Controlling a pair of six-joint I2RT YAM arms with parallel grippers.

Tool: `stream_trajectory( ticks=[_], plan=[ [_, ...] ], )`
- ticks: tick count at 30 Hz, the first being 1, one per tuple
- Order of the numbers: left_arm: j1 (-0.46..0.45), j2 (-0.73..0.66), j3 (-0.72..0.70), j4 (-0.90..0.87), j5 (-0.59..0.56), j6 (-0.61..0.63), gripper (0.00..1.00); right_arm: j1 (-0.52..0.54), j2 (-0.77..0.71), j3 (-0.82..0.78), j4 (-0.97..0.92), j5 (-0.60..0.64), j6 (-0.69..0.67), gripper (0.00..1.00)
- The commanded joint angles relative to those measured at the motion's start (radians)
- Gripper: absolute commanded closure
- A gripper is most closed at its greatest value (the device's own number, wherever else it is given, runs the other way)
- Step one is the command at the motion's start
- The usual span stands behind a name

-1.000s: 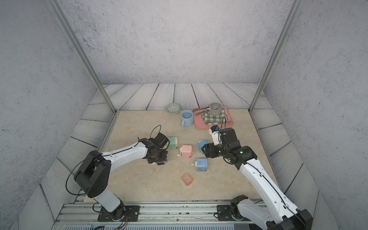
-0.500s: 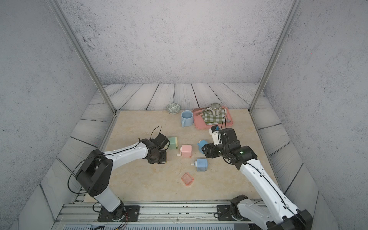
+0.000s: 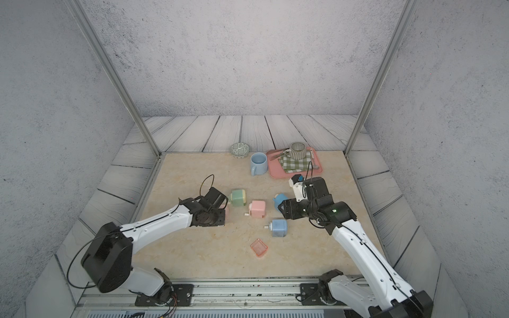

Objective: Put the tray back into the pencil sharpener
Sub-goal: Pick up the pencil sharpener from the center of the board.

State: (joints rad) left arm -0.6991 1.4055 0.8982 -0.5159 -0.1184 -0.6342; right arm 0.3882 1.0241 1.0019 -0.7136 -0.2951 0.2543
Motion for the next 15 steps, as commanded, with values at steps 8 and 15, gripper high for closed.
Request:
stream_trajectory(
  ticks=[8, 15],
  plan=[
    [-0.206, -0.405, -0.366, 0.673, -0.07, 0.418, 0.83, 0.213, 0.036, 0.016, 0.208, -0.127, 0.26, 0.21],
    [-0.243, -0.441, -0.394, 0.74, -0.057, 0.473, 0.85, 0.361, 0.155, 0.016, 0.392, -0.046, 0.352, 0.19]
  ],
)
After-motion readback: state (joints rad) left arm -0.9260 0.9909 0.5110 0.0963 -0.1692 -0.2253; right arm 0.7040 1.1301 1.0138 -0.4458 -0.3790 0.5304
